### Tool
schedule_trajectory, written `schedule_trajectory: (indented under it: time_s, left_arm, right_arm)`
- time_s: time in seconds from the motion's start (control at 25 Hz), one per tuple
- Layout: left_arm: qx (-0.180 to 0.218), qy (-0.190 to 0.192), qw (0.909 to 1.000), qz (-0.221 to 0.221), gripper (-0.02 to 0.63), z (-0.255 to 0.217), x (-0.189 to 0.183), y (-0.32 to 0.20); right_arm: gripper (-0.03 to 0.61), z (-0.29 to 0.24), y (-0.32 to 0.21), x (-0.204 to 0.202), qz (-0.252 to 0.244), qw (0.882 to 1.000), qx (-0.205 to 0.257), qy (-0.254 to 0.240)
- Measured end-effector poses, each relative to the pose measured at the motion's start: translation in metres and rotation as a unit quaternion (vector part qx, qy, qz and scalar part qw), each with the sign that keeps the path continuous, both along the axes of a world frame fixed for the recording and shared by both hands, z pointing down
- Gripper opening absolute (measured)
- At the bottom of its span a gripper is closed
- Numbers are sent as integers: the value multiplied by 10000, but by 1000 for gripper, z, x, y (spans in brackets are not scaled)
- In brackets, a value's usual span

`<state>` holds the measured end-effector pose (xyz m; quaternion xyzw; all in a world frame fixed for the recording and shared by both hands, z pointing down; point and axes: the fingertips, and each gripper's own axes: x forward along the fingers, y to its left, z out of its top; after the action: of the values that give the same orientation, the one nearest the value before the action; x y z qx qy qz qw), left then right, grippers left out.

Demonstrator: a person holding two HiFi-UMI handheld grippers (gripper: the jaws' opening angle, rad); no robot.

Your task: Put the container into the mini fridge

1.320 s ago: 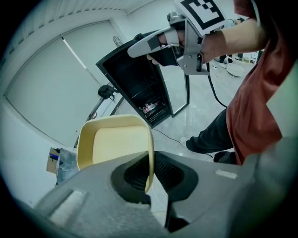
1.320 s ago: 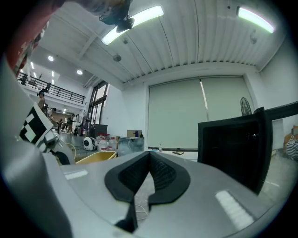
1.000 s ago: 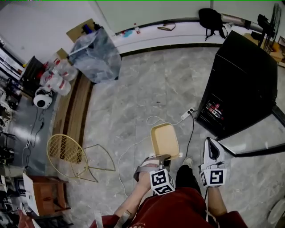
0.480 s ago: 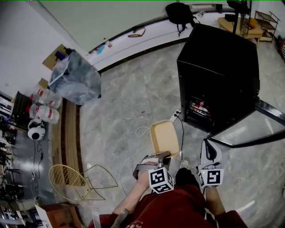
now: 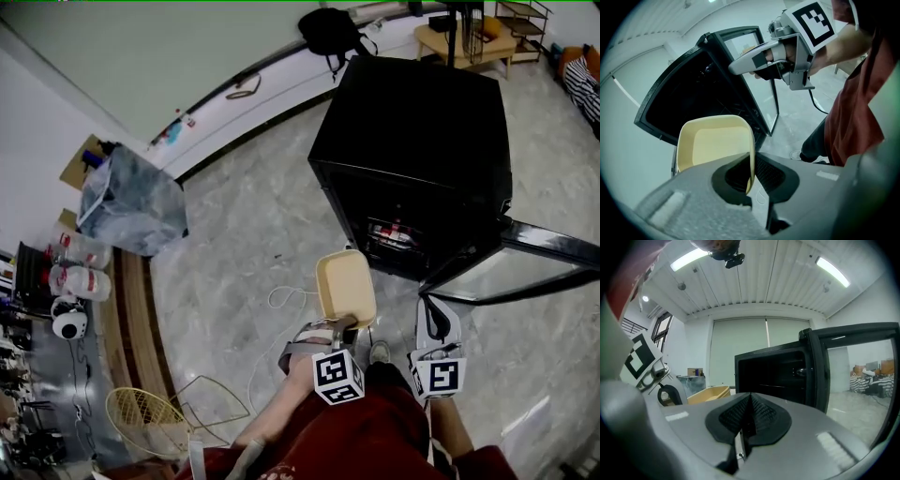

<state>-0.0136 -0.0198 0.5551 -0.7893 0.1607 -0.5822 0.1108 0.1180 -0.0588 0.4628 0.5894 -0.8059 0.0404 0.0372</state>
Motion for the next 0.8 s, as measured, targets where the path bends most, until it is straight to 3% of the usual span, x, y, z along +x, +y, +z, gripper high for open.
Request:
schedule_trajectory:
  time_s: [0.44, 0.8]
  left_arm:
    - [-99, 141, 9948, 1005, 23, 19, 32, -56]
    - [-366, 105, 9799, 1958, 23, 38, 31, -96]
  right_arm:
    - [0, 9, -23, 25, 878, 9954, -217, 318]
    - [0, -4, -52, 8, 1883, 9812, -324, 263]
